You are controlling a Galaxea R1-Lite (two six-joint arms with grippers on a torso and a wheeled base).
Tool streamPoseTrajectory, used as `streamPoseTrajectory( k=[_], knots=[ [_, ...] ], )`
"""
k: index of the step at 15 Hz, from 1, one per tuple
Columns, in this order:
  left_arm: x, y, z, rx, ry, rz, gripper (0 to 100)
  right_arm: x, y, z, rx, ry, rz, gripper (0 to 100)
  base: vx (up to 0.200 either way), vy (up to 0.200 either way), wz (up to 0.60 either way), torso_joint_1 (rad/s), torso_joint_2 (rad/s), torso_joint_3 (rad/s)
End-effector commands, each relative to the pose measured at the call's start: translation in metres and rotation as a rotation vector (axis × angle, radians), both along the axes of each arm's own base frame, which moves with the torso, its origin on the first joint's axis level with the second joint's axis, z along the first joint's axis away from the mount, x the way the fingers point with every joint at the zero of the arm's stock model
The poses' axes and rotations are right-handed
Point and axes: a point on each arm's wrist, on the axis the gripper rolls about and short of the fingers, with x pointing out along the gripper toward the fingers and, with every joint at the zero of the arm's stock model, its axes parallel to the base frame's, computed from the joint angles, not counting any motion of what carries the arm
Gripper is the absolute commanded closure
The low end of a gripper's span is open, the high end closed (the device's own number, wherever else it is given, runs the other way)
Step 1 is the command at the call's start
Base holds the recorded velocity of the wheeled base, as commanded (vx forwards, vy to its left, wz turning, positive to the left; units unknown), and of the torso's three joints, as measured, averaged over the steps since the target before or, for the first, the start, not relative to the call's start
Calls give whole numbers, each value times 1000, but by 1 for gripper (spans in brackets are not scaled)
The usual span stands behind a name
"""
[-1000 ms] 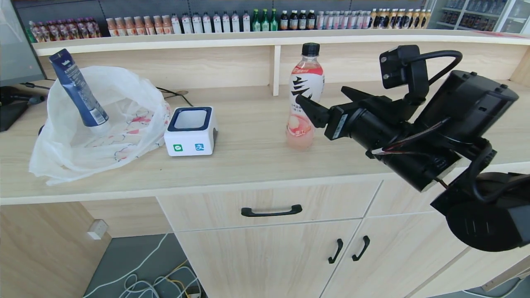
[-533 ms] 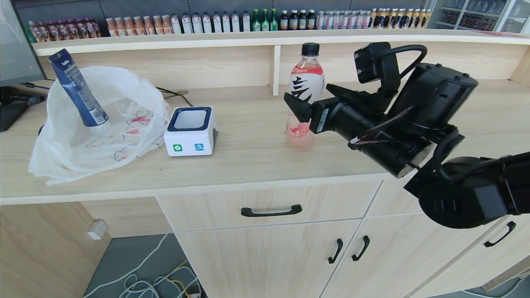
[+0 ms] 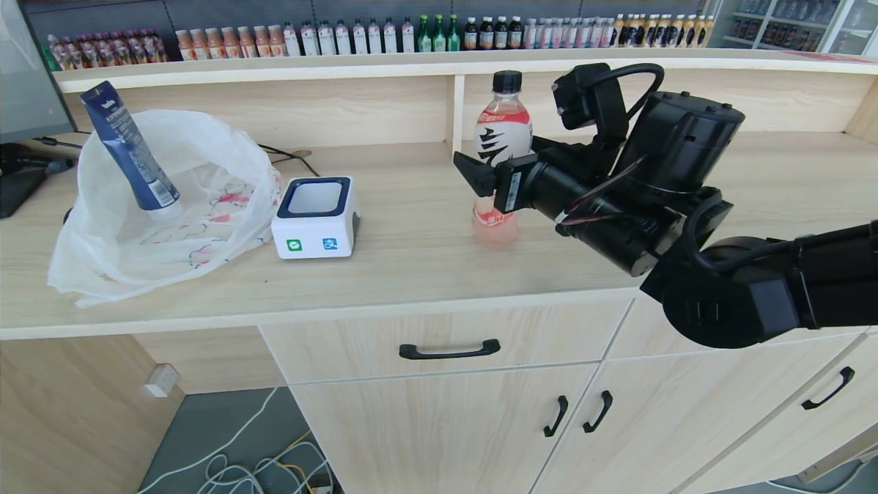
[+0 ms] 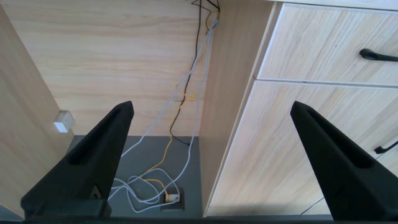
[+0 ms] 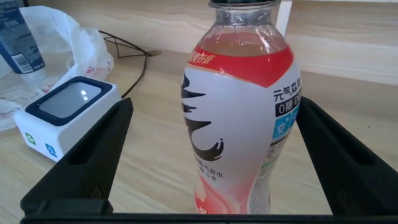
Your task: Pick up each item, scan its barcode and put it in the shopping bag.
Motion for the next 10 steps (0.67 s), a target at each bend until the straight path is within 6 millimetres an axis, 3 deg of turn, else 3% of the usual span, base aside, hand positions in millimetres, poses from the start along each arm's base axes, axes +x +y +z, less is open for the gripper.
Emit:
streamPoseTrajectory(
  k=[1, 10],
  knots=[
    [0, 0, 0, -1, 0, 1, 0, 3, 2, -3, -9, 10, -5, 0, 0, 0, 0, 0, 0, 0],
    [0, 0, 0, -1, 0, 1, 0, 17, 10, -26, -6, 74, -102, 0, 0, 0, 0, 0, 0, 0]
  ],
)
